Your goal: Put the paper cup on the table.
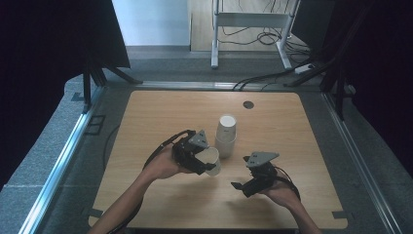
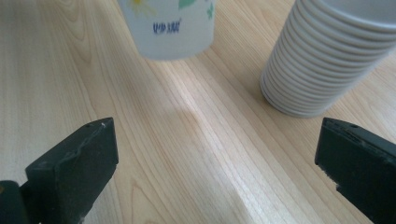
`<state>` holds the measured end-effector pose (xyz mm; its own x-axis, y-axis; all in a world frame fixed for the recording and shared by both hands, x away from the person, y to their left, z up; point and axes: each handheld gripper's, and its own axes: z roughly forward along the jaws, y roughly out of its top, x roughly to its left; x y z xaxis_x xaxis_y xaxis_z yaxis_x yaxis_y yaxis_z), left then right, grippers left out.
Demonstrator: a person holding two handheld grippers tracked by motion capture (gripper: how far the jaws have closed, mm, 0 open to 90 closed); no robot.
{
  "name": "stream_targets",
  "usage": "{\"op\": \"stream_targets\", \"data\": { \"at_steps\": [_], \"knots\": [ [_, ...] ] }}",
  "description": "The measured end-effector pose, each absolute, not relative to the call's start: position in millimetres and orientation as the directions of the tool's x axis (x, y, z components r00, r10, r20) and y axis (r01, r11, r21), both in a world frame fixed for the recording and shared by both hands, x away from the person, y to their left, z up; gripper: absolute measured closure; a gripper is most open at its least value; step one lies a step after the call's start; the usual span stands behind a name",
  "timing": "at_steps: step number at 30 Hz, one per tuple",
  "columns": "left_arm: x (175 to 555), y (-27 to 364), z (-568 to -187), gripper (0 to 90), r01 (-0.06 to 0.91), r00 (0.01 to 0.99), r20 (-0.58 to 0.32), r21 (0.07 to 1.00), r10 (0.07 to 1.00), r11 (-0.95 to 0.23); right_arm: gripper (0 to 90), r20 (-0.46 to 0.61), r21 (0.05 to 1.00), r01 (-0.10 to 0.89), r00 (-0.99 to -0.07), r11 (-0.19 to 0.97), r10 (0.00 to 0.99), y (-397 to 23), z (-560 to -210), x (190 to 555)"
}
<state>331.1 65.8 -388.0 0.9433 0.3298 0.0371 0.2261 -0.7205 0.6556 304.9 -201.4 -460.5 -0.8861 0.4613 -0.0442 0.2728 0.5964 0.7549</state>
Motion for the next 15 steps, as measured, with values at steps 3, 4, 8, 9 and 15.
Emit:
{"op": "stream_targets", "data": {
  "at_steps": [3,4,8,9,15],
  "knots": [
    [333,70,-388,30.8,0.235,0.938,0.044,0.649,0.345,-0.724,0.0,-0.051,0.747,0.287,-0.874,0.599,0.482,-204,-462,304],
    [334,71,-389,30.8,0.239,0.936,0.045,0.647,0.349,-0.724,0.0,-0.052,0.748,0.290,-0.872,0.597,0.487,-205,-462,304],
    [336,74,-391,30.8,0.261,0.925,0.051,0.635,0.377,-0.727,0.0,-0.063,0.746,0.291,-0.864,0.599,0.499,-207,-462,302],
    [337,75,-391,30.8,0.267,0.922,0.050,0.634,0.383,-0.726,0.0,-0.068,0.744,0.291,-0.862,0.601,0.502,-208,-462,301],
    [342,81,-393,30.8,0.294,0.908,0.061,0.611,0.414,-0.735,0.0,-0.086,0.737,0.294,-0.852,0.609,0.516,-211,-463,298]
  ]
}}
